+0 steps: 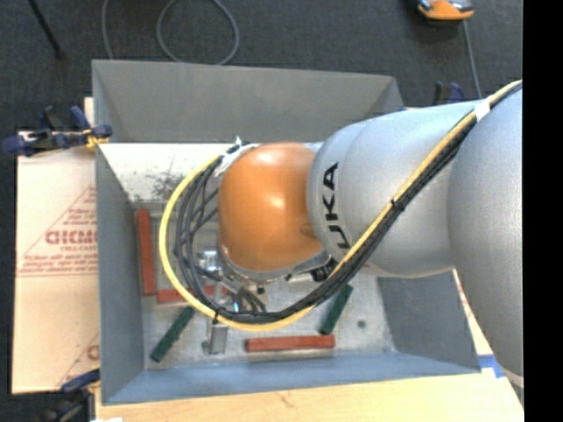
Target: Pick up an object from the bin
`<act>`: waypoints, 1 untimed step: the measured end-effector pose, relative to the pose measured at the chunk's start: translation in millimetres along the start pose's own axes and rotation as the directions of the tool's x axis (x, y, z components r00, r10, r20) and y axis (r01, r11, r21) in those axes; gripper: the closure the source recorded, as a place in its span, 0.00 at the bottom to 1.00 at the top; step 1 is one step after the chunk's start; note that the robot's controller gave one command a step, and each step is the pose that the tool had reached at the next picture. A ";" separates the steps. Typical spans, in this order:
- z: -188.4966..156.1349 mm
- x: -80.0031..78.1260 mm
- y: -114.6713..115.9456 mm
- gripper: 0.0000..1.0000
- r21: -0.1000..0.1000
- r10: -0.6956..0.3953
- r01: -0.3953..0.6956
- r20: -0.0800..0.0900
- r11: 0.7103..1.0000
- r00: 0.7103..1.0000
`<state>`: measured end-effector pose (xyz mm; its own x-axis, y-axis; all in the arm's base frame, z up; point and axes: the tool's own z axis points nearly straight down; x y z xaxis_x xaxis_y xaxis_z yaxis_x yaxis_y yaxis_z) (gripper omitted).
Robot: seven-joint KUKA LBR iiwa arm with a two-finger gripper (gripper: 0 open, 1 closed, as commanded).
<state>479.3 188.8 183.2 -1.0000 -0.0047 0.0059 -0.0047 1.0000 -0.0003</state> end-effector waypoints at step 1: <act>116.3 -62.0 -57.1 0.00 0.003 -0.124 0.124 0.004 0.992 0.992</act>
Offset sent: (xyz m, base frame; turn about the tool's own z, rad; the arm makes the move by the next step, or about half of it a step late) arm 0.0604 -0.0528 -0.1132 -0.1278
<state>540.9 132.0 66.5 -0.9917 -0.1285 0.0018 -0.1285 0.9917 -0.0027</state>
